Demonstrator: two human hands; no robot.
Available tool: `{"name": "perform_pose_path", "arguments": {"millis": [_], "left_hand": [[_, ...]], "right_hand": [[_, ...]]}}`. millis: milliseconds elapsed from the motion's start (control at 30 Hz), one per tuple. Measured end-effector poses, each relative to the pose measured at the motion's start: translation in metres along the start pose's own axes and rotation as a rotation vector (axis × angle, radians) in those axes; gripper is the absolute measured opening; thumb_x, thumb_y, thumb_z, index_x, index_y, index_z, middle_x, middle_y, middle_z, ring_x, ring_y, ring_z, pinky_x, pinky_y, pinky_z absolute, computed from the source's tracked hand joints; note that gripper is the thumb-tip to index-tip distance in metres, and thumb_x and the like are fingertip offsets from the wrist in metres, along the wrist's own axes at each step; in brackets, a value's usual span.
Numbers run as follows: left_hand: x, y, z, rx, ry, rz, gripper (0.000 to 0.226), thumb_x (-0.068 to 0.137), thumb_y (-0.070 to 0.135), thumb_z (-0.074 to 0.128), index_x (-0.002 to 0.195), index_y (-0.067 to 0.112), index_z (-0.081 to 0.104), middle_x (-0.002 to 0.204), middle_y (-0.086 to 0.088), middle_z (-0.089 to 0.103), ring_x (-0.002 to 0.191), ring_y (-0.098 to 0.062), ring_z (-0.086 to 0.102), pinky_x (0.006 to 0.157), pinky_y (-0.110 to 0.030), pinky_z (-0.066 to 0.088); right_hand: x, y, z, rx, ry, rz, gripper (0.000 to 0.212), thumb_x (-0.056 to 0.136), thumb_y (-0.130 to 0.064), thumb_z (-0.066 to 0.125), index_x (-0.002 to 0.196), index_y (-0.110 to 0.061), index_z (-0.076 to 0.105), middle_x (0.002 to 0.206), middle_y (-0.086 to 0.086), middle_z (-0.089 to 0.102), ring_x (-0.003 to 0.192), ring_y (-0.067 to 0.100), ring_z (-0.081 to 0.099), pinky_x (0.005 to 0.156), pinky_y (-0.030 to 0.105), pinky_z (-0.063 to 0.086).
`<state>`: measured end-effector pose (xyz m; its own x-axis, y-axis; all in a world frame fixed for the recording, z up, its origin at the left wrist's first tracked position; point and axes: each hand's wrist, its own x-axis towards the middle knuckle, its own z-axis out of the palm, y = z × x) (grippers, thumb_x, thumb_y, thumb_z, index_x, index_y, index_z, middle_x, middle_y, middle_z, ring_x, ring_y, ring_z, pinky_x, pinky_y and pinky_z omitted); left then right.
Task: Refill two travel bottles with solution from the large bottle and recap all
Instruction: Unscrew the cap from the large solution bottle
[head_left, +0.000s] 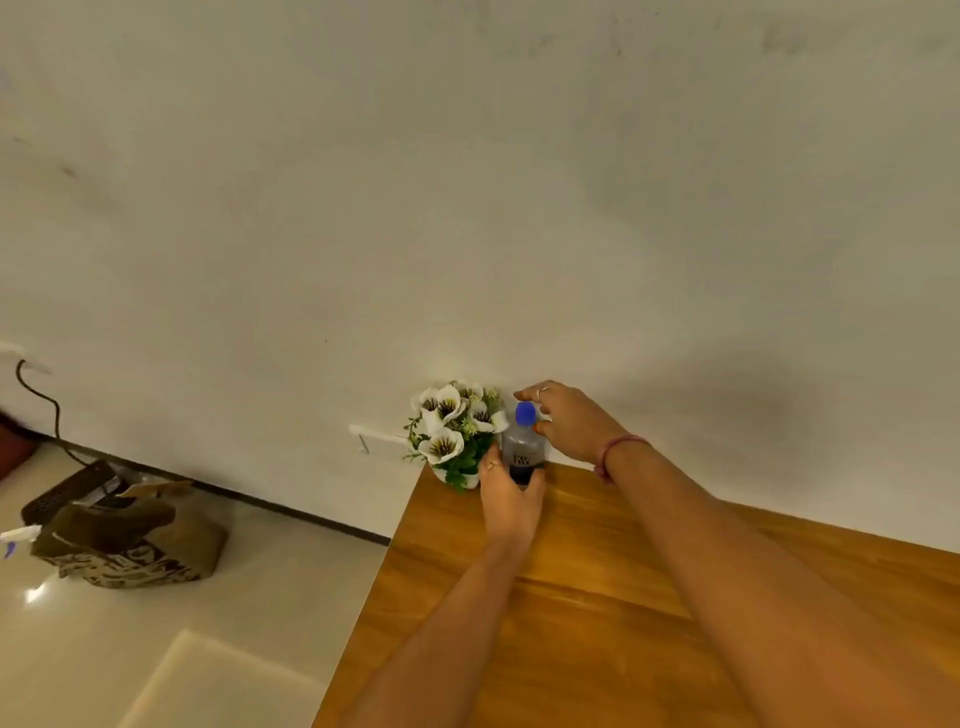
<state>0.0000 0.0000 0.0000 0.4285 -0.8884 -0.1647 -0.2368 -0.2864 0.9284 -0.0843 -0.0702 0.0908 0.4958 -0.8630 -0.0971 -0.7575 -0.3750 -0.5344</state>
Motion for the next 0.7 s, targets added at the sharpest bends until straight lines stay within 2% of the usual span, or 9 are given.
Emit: {"name": "perform_pose_path", "arguments": {"millis": [100,233,333,533,633,700], "left_hand": [[0.014,0.000,0.005,-0.035,0.029,0.010,0.064,0.078,0.014,0.074,0.134,0.006,0.044,0.128,-0.009,0.055,0.119,-0.022,0.052,0.104,-0.041,0.044],[0.026,0.000,0.010,-0.087,0.038,-0.012,0.058,0.077,0.011,0.075,0.128,0.006,0.047,0.124,-0.011,0.056,0.114,-0.024,0.055,0.099,-0.035,0.046],[0.031,0.001,0.015,-0.097,0.016,-0.012,0.056,0.076,0.010,0.075,0.125,0.007,0.048,0.122,-0.010,0.059,0.112,-0.023,0.057,0.098,-0.036,0.047],[0.029,0.002,0.022,-0.132,0.051,-0.018,0.066,0.073,0.007,0.078,0.131,0.010,0.047,0.124,-0.007,0.060,0.114,-0.021,0.057,0.099,-0.039,0.047],[0.018,0.006,0.024,-0.133,0.039,-0.040,0.074,0.069,0.008,0.081,0.134,0.010,0.045,0.126,-0.003,0.058,0.113,-0.015,0.054,0.101,-0.036,0.046],[0.005,0.008,0.025,-0.145,0.033,-0.049,0.075,0.067,0.012,0.083,0.133,0.009,0.046,0.128,-0.004,0.057,0.115,-0.017,0.054,0.100,-0.035,0.047]], "right_hand": [[0.007,0.004,0.004,-0.015,-0.004,0.018,0.050,0.090,0.000,0.051,0.137,-0.017,0.044,0.142,0.003,0.043,0.126,0.023,0.044,0.104,0.030,0.037],[0.013,0.004,0.009,-0.022,-0.026,0.016,0.049,0.091,0.002,0.047,0.137,-0.014,0.045,0.142,0.006,0.044,0.126,0.025,0.044,0.106,0.031,0.036],[0.015,0.003,0.011,-0.058,-0.015,0.019,0.046,0.091,0.002,0.046,0.135,-0.011,0.047,0.138,0.008,0.047,0.123,0.025,0.046,0.104,0.030,0.036],[0.006,0.003,0.011,-0.049,0.039,0.054,0.043,0.090,0.003,0.049,0.130,-0.011,0.053,0.131,0.008,0.053,0.117,0.024,0.050,0.100,0.029,0.039],[-0.005,0.010,0.006,-0.039,0.017,0.078,0.043,0.088,0.005,0.052,0.126,-0.014,0.056,0.128,0.008,0.056,0.115,0.024,0.053,0.101,0.030,0.041],[-0.016,0.014,-0.001,-0.013,-0.007,0.082,0.041,0.088,0.003,0.054,0.125,-0.014,0.057,0.128,0.008,0.056,0.116,0.024,0.053,0.101,0.030,0.041]]}}
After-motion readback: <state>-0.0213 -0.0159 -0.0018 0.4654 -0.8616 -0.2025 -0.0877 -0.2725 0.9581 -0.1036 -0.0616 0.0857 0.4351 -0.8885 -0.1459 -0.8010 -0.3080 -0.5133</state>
